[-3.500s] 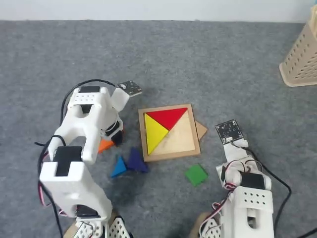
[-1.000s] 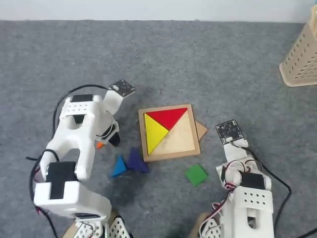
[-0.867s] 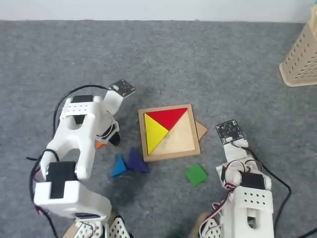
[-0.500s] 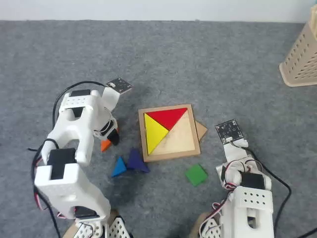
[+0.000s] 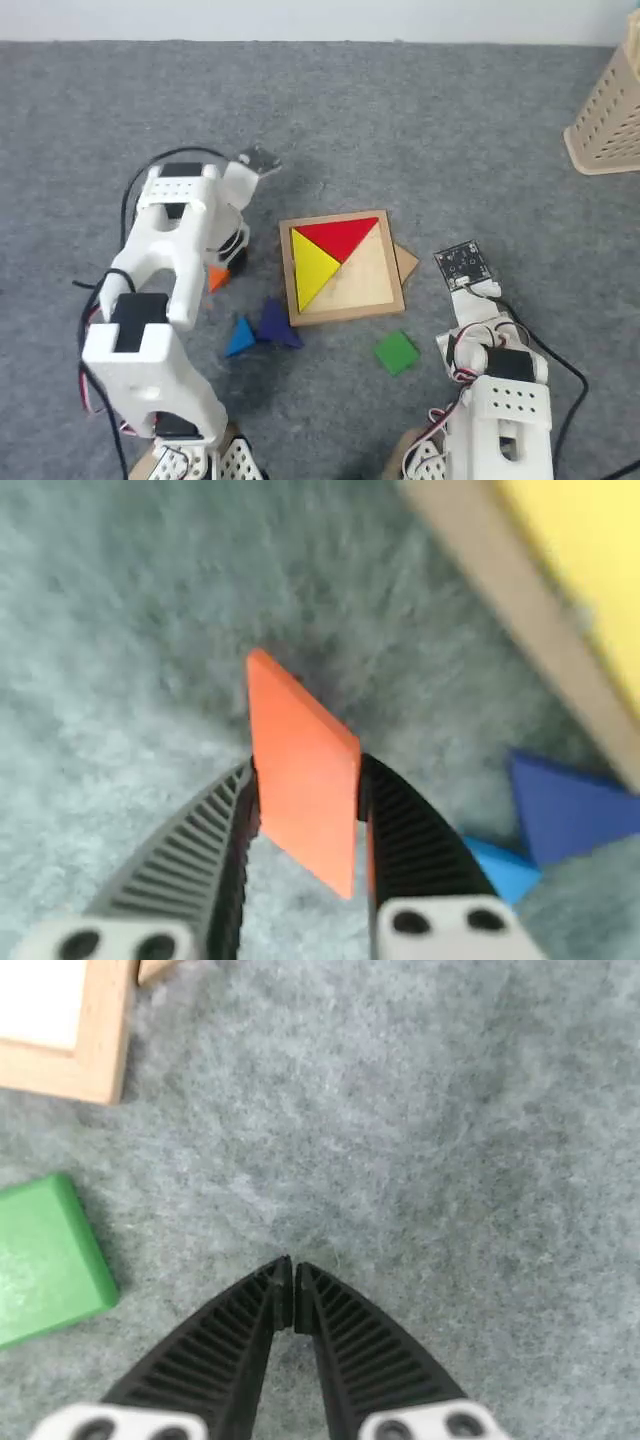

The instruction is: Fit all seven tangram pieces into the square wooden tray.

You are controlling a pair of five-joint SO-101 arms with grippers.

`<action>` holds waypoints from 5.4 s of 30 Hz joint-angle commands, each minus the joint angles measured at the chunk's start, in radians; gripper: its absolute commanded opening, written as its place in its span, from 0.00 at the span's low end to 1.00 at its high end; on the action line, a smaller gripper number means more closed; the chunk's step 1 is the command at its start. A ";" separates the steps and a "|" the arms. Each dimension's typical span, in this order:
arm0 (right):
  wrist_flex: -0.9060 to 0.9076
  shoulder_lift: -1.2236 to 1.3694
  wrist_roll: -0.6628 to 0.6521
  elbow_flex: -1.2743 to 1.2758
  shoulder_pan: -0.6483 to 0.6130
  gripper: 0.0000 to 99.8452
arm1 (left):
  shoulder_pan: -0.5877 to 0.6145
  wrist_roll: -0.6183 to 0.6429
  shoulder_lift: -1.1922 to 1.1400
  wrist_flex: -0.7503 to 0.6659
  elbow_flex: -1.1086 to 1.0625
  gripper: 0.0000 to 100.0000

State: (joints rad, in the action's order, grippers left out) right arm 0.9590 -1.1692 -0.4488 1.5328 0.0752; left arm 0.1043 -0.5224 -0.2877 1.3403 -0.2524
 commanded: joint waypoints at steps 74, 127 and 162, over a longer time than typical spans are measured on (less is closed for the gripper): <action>0.096 -0.016 -0.028 -0.186 -0.047 0.01 | 0.121 0.568 0.778 -0.470 -0.650 0.16; -0.044 1.075 0.203 -0.964 -0.578 0.01 | 0.183 0.512 0.841 -0.723 -0.874 0.16; -0.058 1.038 0.189 -0.853 -0.585 0.01 | 0.183 0.512 0.841 -0.727 -0.877 0.16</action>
State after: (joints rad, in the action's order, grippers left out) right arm 0.8823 -0.0614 -0.2478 0.6751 -0.4664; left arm 0.2854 0.0038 0.5132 0.6391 -1.1331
